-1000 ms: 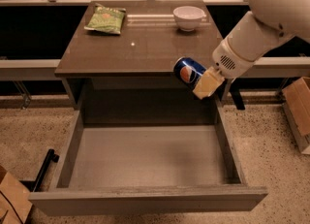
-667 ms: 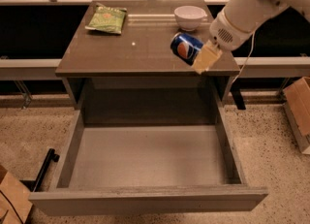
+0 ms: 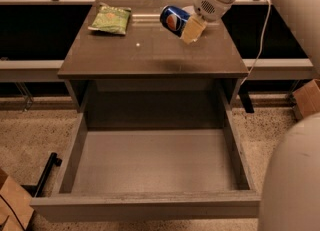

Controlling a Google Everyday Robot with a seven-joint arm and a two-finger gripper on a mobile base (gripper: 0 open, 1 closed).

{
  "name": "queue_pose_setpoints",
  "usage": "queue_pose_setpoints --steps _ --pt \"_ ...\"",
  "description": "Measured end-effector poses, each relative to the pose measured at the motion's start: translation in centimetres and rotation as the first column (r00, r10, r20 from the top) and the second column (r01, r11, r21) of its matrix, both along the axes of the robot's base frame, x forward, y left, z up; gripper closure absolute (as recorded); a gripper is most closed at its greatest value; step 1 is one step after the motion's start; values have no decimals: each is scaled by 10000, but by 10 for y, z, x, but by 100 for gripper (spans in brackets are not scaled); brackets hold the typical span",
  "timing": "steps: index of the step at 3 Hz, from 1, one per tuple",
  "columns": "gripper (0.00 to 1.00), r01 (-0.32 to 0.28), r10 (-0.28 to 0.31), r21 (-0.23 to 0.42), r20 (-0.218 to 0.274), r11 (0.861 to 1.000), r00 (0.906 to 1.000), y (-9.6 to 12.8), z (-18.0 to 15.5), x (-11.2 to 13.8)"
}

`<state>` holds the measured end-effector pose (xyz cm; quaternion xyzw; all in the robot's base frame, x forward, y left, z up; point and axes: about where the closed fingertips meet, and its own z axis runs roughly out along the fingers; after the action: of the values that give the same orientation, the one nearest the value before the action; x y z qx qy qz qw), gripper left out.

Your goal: Pick pepsi can from top drawer and place on counter

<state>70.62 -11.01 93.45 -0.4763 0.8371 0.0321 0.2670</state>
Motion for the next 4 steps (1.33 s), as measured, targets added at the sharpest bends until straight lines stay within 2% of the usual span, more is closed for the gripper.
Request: queue_pose_setpoints --steps 1,2,3,4 --pt "100 -150 151 172 -63 9997 9999 16 -15 27" --pt "100 -281 299 437 -421 9987 9987 28 -39 36" --pt "81 -409 479 850 -818 9955 9955 35 -62 34" --pt "58 -444 527 911 -911 9948 9944 38 -68 33"
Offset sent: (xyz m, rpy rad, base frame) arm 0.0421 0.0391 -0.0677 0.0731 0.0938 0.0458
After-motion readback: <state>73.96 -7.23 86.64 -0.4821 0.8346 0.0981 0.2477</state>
